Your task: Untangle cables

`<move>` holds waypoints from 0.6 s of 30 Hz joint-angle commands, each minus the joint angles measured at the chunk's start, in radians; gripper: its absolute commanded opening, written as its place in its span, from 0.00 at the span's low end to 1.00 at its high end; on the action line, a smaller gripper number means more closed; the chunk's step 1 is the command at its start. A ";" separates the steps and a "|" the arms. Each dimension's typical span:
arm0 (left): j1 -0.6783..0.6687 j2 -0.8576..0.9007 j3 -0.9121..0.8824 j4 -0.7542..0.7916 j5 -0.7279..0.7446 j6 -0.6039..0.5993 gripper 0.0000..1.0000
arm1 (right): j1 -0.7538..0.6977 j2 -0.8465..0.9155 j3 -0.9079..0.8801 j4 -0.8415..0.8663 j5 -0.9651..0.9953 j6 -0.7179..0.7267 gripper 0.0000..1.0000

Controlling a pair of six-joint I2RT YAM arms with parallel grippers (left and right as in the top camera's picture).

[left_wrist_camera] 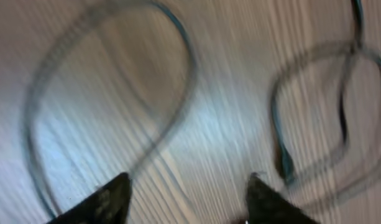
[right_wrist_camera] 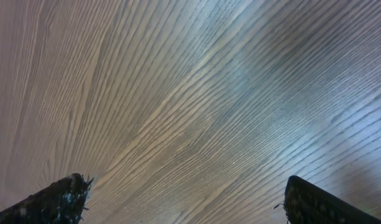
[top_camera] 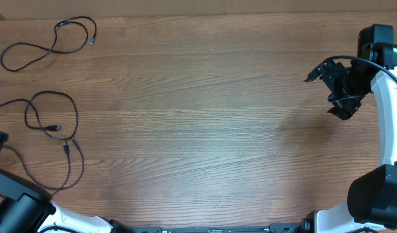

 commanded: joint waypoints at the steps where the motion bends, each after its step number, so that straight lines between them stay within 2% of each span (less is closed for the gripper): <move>1: -0.048 0.000 0.010 -0.053 0.084 0.086 0.48 | -0.002 0.000 0.002 -0.001 0.007 0.000 1.00; 2: -0.060 0.000 0.008 -0.071 0.051 0.085 0.45 | -0.002 0.000 0.002 -0.001 0.007 0.000 1.00; 5: -0.102 0.000 -0.020 -0.093 -0.065 0.080 0.16 | -0.002 0.000 0.002 -0.001 0.007 0.000 1.00; 7: -0.122 0.000 -0.049 -0.092 -0.082 0.072 0.04 | -0.002 0.000 0.002 -0.001 0.008 0.000 1.00; 13: -0.172 0.000 -0.172 -0.045 -0.079 -0.003 0.05 | -0.002 0.000 0.002 -0.001 0.008 0.000 1.00; 18: -0.207 0.000 -0.266 0.010 -0.071 -0.006 0.04 | -0.002 0.000 0.002 -0.001 0.008 0.000 1.00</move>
